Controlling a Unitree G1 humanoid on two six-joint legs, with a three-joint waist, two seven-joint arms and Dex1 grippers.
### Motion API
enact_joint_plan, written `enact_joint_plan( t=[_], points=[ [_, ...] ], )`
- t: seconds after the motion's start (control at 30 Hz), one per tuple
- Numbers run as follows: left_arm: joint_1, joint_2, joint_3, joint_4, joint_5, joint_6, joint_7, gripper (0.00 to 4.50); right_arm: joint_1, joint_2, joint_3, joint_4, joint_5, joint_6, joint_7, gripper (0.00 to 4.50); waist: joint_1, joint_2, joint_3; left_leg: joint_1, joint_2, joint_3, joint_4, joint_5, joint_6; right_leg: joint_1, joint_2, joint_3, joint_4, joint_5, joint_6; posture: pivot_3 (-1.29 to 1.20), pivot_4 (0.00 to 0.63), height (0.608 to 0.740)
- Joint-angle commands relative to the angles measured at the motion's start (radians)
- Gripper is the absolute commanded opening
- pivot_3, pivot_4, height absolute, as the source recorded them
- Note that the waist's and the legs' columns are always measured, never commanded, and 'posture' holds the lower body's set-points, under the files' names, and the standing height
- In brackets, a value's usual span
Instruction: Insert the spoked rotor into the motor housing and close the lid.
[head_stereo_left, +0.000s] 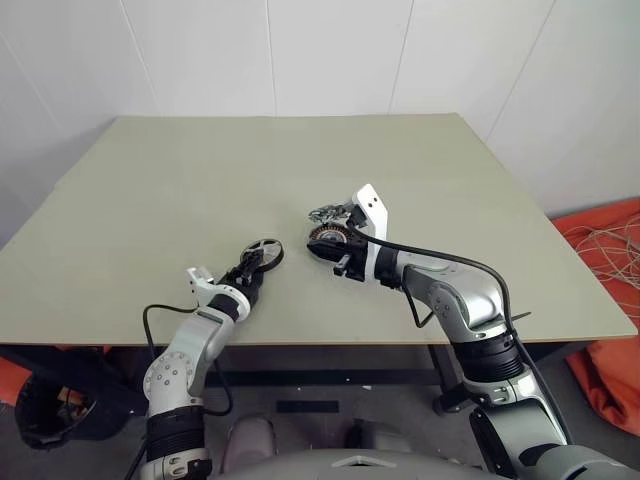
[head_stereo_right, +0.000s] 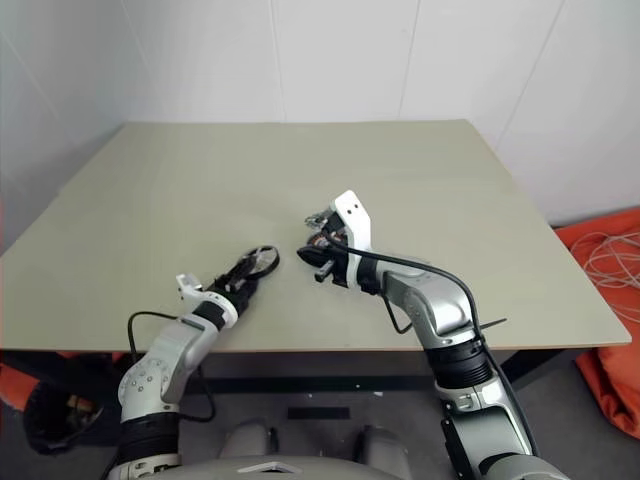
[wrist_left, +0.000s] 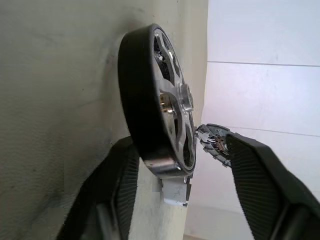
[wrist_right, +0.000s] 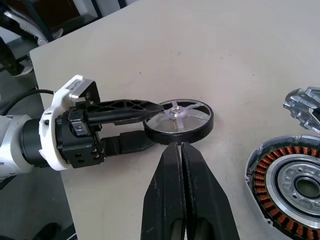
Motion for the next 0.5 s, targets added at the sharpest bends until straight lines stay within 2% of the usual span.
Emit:
enact_joint_plan(
  t=[0.03, 0.13, 0.33, 0.5],
  points=[
    [-0.017, -0.002, 0.01, 0.037, 0.014, 0.005, -0.024, 1.31, -0.012, 0.002, -0.001, -0.044, 0.016, -0.006, -0.002, 0.0, 0.0, 0.0, 0.0, 0.0, 0.0, 0.0, 0.0, 0.0, 0.0, 0.0, 0.0, 0.0, 0.0, 0.0, 0.0, 0.0, 0.0, 0.74],
    [-0.019, -0.004, 0.015, 0.041, 0.02, 0.008, -0.026, 0.39, -0.012, 0.001, -0.002, -0.043, 0.015, -0.007, -0.002, 0.0, 0.001, 0.001, -0.001, 0.0, 0.0, 0.0, 0.0, 0.0, 0.0, 0.001, 0.0, 0.0, 0.0, 0.0, 0.0, 0.0, 0.0, 0.74],
    [-0.016, -0.006, 0.022, 0.023, 0.019, 0.015, -0.013, 0.38, -0.014, 0.002, 0.0, -0.04, 0.015, -0.009, 0.0, 0.0, 0.001, 0.001, -0.001, 0.0, 0.0, 0.0, 0.0, 0.001, -0.001, 0.001, 0.0, 0.0, 0.0, 0.0, 0.0, 0.0, 0.0, 0.74],
    [0.013, -0.003, -0.004, -0.11, -0.039, 0.058, -0.022, 0.38, -0.011, -0.002, -0.006, -0.046, 0.02, -0.006, 0.001, 0.0, 0.0, 0.0, 0.0, -0.001, 0.0, -0.001, 0.0, 0.001, -0.001, 0.0, 0.0, 0.0, 0.0, 0.0, 0.0, 0.0, 0.0, 0.74]
  ],
)
